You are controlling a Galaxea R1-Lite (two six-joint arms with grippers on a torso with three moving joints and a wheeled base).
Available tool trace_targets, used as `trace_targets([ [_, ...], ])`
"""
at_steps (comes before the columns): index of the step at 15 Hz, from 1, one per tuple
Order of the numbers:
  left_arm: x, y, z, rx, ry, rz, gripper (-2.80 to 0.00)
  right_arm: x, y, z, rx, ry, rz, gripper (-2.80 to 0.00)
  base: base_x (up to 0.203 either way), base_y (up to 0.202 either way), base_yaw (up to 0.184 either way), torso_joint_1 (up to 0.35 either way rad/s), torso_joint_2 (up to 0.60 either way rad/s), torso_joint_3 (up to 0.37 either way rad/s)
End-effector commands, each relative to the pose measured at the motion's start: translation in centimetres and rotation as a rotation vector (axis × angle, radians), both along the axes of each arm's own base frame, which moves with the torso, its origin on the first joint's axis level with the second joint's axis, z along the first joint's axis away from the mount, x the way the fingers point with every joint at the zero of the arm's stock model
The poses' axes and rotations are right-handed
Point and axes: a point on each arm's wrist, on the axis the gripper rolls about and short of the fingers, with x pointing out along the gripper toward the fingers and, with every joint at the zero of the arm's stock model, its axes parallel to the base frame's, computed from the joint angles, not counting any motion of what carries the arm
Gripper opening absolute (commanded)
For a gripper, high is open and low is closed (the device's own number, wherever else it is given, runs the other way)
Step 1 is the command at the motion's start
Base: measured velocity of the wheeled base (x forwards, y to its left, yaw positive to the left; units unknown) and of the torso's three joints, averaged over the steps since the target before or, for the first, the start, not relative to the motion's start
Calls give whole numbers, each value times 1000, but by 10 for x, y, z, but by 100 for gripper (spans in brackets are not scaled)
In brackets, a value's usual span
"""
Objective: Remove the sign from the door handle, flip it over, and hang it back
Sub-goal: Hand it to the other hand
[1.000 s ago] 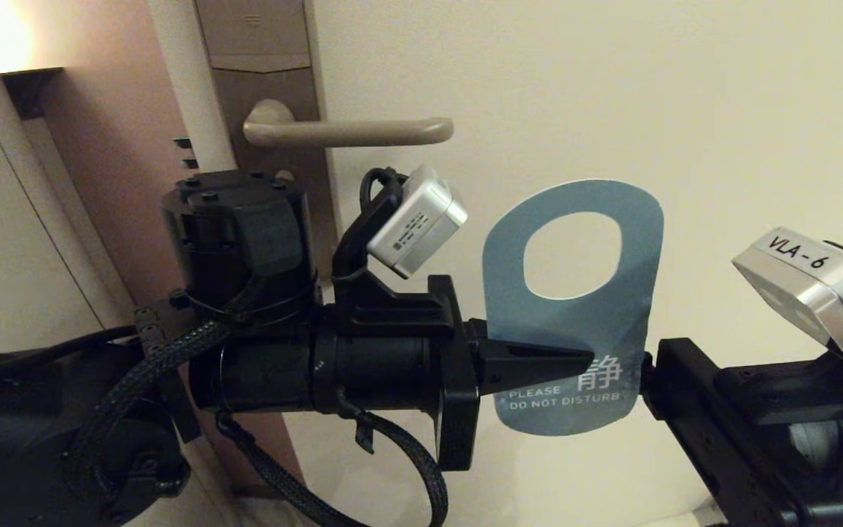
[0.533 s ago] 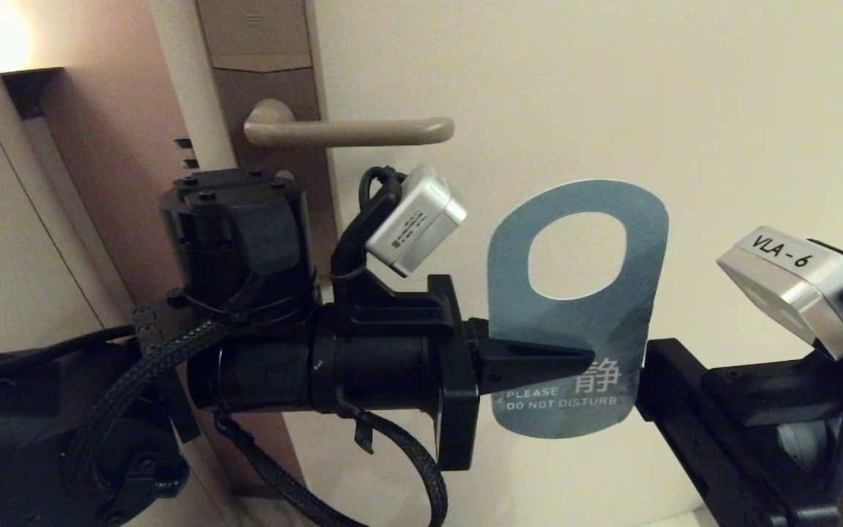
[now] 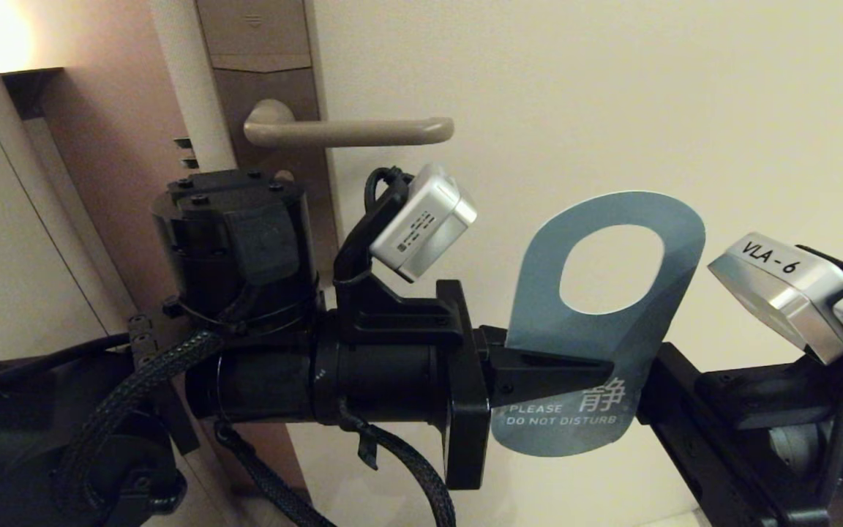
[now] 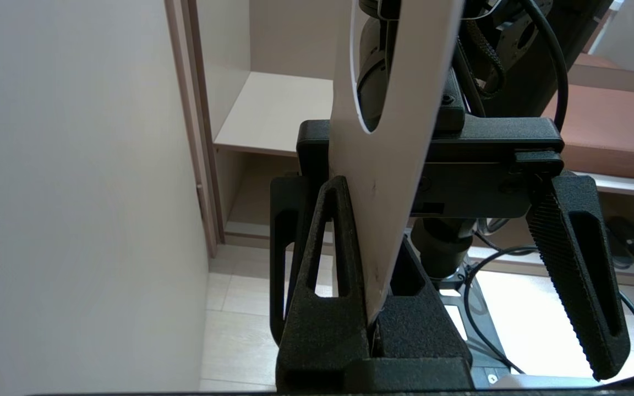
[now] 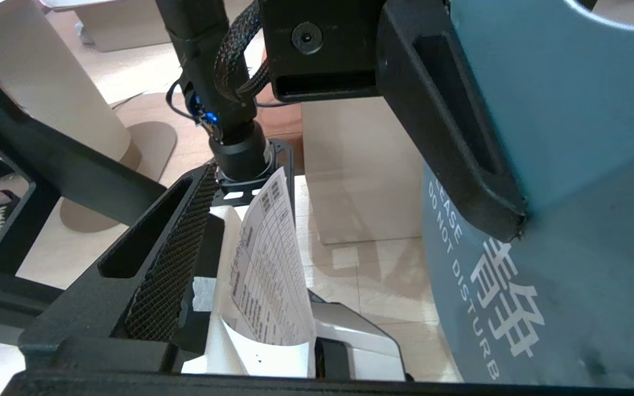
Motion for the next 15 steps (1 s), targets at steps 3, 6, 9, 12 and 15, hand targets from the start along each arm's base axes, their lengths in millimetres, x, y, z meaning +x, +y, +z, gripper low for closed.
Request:
trace_targets([
  [3,-5,6,-3,6,5,-2,-280,-1,-1,-4,-7,10,4,0,0,0,0,0,0,0],
  [6,-10,12,-4,11,9,-1,-280,-1,-2,-7,-13,17,-2,0,0,0,0,0,0,0],
  [9,-10,14,-5,13,10,4,-280,0,-2,-7,-15,20,-2,0,0,0,0,0,0,0],
  [12,-9,13,-5,13,10,5,-280,2,0,-5,-11,15,-2,0,0,0,0,0,0,0],
  [15,-9,13,-4,11,10,5,-280,5,3,-1,18,21,-7,0,0,0,0,0,0,0],
])
